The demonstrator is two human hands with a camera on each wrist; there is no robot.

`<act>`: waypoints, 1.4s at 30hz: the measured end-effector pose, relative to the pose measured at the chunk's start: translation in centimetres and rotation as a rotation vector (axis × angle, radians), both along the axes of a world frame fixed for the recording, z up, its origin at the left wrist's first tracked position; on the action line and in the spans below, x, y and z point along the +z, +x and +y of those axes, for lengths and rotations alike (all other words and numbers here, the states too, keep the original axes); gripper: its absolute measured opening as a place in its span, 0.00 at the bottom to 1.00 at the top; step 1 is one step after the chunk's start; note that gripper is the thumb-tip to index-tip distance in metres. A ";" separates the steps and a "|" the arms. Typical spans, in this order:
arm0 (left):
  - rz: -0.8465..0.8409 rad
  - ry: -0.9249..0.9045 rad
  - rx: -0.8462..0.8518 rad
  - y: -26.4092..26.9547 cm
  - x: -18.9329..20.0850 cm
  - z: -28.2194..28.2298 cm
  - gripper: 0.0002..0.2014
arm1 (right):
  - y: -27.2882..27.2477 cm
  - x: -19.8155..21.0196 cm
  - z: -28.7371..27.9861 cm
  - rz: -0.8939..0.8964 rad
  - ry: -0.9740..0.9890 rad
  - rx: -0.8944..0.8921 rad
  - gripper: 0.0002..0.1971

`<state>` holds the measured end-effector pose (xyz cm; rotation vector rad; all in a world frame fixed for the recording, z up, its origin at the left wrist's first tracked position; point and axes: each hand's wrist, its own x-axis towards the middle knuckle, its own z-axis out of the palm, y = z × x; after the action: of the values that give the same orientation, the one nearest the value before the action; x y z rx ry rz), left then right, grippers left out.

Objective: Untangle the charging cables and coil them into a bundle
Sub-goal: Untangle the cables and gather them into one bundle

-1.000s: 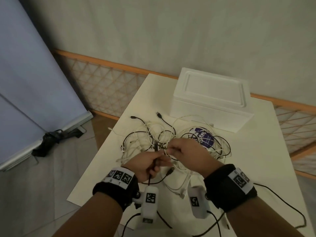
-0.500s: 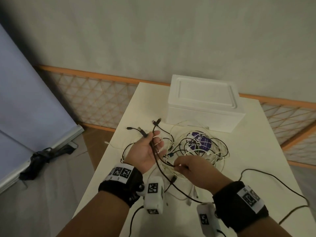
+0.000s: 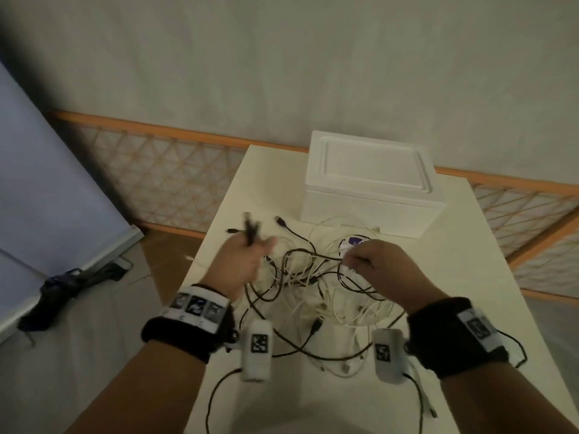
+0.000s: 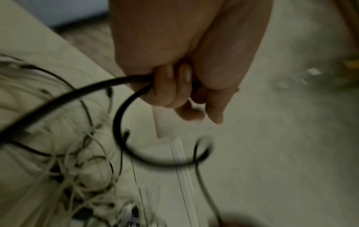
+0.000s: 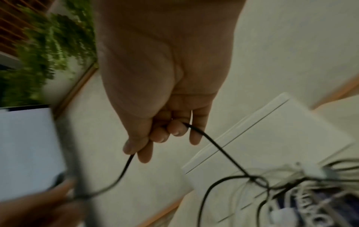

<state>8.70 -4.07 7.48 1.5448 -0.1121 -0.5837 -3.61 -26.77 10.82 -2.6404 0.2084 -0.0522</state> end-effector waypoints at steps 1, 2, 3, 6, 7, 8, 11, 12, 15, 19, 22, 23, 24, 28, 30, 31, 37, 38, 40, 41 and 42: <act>-0.044 0.086 -0.124 -1.3 0.5 -1.5 0.11 | 0.9 0.2 1.2 -0.010 -0.021 0.062 0.08; -0.047 0.132 -0.241 -2.5 0.9 -2.8 0.09 | 1.6 0.3 2.1 -0.029 -0.040 0.111 0.08; -0.019 0.141 -0.334 -3.5 1.5 -3.8 0.08 | 2.1 0.6 2.4 -0.045 -0.039 0.128 0.08; -0.005 0.120 -0.365 -3.5 2.2 -3.6 0.06 | 2.0 1.1 0.6 0.002 0.044 0.086 0.08; -0.053 0.150 -0.284 -2.6 2.1 -2.8 0.06 | 1.6 0.9 -0.6 0.027 0.026 0.062 0.09; -0.097 0.181 -0.158 -1.4 1.9 -1.7 0.05 | 1.1 0.4 -2.0 0.051 -0.002 0.011 0.09; -0.063 0.097 0.192 1.5 1.5 1.6 0.02 | -1.0 -1.5 -5.6 0.074 -0.054 -0.176 0.09; -0.068 0.078 0.216 1.9 1.1 2.2 0.04 | -1.3 -2.2 -6.3 0.090 -0.062 -0.192 0.10; -0.201 0.227 0.019 1.3 0.6 1.9 0.03 | -0.7 -2.7 -6.2 0.078 -0.029 -0.203 0.09; -0.357 0.486 -0.213 0.2 0.1 1.0 0.05 | 0.5 0.7 -5.4 -0.195 0.446 -0.412 0.08; -0.386 0.507 -0.159 -0.3 0.1 0.2 0.10 | 0.5 3.8 -4.1 -0.306 0.634 -0.412 0.08; -0.400 0.471 -0.157 -0.8 0.4 -0.7 0.10 | 0.7 4.4 -3.0 -0.298 0.670 -0.371 0.09; -0.413 0.431 -0.182 -1.4 0.8 -1.8 0.11 | 0.9 4.7 -1.8 -0.270 0.697 -0.327 0.09; -0.395 0.194 -0.328 -4.2 2.7 -6.6 0.12 | 1.9 4.6 2.1 -0.249 0.674 -0.129 0.09; -0.401 0.124 -0.241 -4.6 3.4 -7.9 0.02 | 2.1 4.6 2.3 -0.315 0.582 -0.088 0.09; -0.404 0.102 -0.197 -4.6 3.7 -8.1 0.03 | 2.0 4.6 2.2 -0.364 0.507 -0.070 0.09; -0.499 0.128 -0.150 -4.2 5.2 -8.3 0.03 | 1.1 2.4 1.6 -0.500 0.444 -0.096 0.17; -0.490 0.106 -0.102 -4.0 5.7 -8.1 0.05 | 1.1 1.7 1.3 -0.429 0.420 -0.128 0.18; -0.472 0.050 -0.003 -3.6 7.0 -7.5 0.08 | 1.1 -0.3 0.7 -0.233 0.198 -0.121 0.09; -0.477 0.031 0.032 -3.5 7.9 -7.2 0.09 | 1.2 -1.3 0.3 -0.154 0.086 -0.108 0.04; -0.483 0.004 0.061 -3.3 8.8 -6.8 0.09 | 1.1 -2.4 -0.1 -0.097 0.018 -0.098 0.06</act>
<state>5.38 -10.84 16.29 1.6623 -0.4292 -0.1534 -2.50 -26.92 8.46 -2.6009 0.3039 -0.2098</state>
